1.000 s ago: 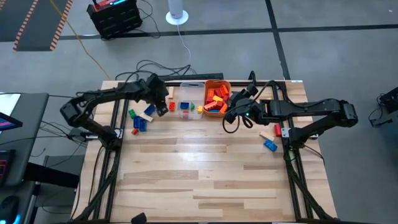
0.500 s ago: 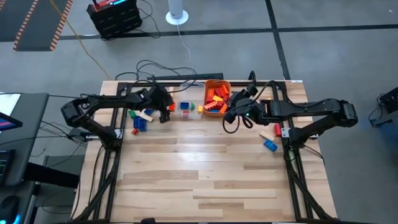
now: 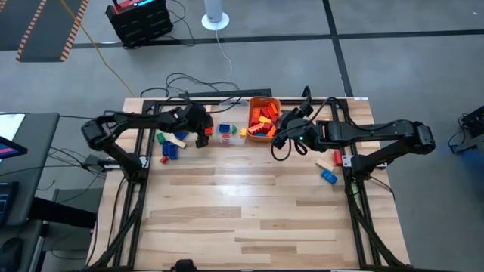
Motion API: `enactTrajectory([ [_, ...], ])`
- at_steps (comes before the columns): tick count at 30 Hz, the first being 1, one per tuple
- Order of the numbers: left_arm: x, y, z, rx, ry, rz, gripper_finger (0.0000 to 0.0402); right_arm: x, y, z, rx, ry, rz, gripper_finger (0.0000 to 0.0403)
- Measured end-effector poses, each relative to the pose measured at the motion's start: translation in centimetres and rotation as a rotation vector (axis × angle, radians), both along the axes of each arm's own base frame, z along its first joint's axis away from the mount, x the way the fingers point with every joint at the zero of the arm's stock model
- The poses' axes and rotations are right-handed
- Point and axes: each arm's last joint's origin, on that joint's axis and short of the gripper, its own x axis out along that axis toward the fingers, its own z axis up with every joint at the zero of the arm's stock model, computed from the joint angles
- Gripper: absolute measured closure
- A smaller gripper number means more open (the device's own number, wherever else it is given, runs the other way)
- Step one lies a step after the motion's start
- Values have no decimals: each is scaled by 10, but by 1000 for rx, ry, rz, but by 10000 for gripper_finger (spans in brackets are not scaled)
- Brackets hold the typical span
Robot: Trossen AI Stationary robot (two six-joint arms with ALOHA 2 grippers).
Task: Sort blocks by size
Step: Put the orange rectangle game piece into the orange bin
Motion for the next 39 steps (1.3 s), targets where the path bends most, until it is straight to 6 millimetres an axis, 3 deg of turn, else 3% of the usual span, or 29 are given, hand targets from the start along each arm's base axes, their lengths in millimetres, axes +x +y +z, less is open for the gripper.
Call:
enactTrajectory([
  [4,13,12,-16,-20,62,17,93,0,2,0,1,3,7,143],
  [12,23,19,-14,-61,137,45,98,0,3,-1,-4,19,16,143],
  [16,23,19,-12,-76,153,49,131,0,2,-1,-4,20,13,143],
  [21,23,19,-13,-78,158,66,204,0,3,-1,-4,21,14,143],
  [26,18,17,-9,-105,176,101,208,-1,3,-2,-2,28,14,143],
  [30,12,8,5,-142,192,112,208,-1,3,-2,-1,30,13,143],
  [39,21,-21,75,-50,12,2,202,-1,3,-2,2,32,11,143],
])
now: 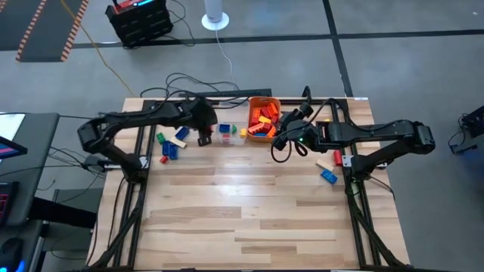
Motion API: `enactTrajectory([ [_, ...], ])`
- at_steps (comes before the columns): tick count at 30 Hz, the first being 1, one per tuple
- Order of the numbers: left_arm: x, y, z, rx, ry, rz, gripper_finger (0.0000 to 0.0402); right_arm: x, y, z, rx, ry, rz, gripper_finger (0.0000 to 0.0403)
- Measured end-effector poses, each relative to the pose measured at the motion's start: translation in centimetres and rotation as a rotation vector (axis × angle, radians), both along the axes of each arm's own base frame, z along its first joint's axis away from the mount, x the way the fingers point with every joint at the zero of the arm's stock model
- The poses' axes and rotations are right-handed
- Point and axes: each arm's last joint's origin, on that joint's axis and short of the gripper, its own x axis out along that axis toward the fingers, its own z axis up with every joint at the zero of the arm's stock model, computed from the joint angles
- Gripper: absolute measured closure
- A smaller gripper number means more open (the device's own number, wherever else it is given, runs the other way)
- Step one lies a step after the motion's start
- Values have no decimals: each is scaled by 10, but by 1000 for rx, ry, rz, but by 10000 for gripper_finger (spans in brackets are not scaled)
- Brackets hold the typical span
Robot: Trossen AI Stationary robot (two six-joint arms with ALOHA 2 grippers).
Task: Sort blocks by size
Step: Put the orange rectangle game piece into the orange bin, then put the red triangle block into the clear bin
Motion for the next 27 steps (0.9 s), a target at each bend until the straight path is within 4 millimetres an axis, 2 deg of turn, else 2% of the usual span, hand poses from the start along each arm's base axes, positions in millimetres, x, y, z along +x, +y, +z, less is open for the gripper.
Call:
enactTrajectory([
  [3,8,-6,18,49,-92,-28,200,0,-1,0,0,0,-4,143],
  [6,19,-12,26,32,-212,-75,199,0,-1,0,0,-1,-5,143],
  [8,29,-13,28,19,-299,-96,198,0,-1,0,0,-3,-5,143],
  [11,42,-10,19,27,-339,-51,192,0,-1,0,0,-3,-4,143],
  [16,49,3,3,46,-305,7,160,-1,1,-1,4,8,1,143],
  [19,47,3,2,22,-207,-2,146,-1,1,-2,5,18,1,143],
  [27,32,-21,40,-66,-28,25,142,-2,1,-2,5,25,-2,143],
])
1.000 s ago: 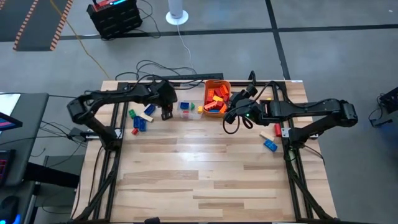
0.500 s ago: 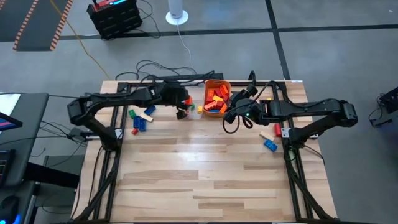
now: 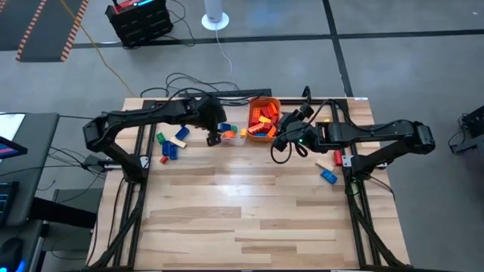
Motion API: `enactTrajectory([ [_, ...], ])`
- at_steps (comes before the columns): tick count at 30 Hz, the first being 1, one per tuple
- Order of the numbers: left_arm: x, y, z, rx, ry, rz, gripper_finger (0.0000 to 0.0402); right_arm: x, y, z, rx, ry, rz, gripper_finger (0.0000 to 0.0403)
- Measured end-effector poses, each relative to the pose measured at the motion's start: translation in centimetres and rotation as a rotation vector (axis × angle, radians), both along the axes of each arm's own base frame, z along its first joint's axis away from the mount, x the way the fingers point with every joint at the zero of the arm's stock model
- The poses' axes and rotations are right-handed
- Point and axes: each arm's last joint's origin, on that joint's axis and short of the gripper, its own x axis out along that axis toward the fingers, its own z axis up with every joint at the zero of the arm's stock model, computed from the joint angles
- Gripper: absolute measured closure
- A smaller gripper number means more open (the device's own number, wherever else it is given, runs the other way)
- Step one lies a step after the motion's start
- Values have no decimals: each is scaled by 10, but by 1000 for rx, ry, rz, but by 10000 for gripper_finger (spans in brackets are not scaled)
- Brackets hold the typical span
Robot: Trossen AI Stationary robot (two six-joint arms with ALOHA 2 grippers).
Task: Sort blocks by size
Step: Put the red triangle block into the clear bin
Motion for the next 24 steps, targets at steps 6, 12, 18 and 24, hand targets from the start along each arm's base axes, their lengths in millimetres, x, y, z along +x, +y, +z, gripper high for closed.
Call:
enactTrajectory([
  [6,-35,-30,0,-103,136,131,142,0,2,0,0,7,9,143],
  [12,-74,-54,-11,-221,315,286,141,0,2,0,-3,6,10,143],
  [18,-99,-61,-27,-223,493,459,141,0,2,0,-4,7,10,143],
  [24,-109,-64,-50,-219,579,529,141,0,2,0,-4,7,10,143],
])
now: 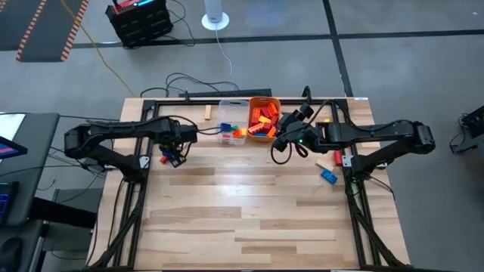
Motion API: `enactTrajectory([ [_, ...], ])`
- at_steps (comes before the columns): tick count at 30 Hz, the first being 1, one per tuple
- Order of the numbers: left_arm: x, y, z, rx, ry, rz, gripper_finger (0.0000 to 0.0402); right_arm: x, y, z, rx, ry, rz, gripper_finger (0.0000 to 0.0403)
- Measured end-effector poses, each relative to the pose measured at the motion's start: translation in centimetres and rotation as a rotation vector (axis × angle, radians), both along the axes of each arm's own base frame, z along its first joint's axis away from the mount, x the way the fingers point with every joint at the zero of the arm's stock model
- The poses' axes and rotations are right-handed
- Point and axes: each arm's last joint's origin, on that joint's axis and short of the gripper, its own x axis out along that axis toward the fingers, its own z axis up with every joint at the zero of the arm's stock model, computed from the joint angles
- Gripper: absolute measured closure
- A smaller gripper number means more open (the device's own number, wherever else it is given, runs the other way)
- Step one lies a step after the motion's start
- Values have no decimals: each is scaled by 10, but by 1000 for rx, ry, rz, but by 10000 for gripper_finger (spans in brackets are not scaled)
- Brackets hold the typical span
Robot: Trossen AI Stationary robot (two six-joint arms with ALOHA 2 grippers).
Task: Sort blocks by size
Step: Put the red triangle block into the clear bin
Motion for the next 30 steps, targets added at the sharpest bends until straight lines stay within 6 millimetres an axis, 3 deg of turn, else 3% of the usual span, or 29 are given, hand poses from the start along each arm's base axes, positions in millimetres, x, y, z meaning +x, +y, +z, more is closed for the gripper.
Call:
enactTrajectory([
  [7,-14,-8,-25,-99,61,96,141,0,0,0,0,-1,0,143],
  [18,-23,-11,-60,-62,22,149,141,1,0,1,0,-9,0,143],
  [23,-23,-10,-64,-33,7,150,144,1,0,1,0,-9,0,143],
  [26,-21,-12,-64,-26,-6,159,169,1,0,1,0,-9,0,143],
  [30,-17,-14,-65,-15,-45,149,232,1,0,1,0,-9,1,143],
])
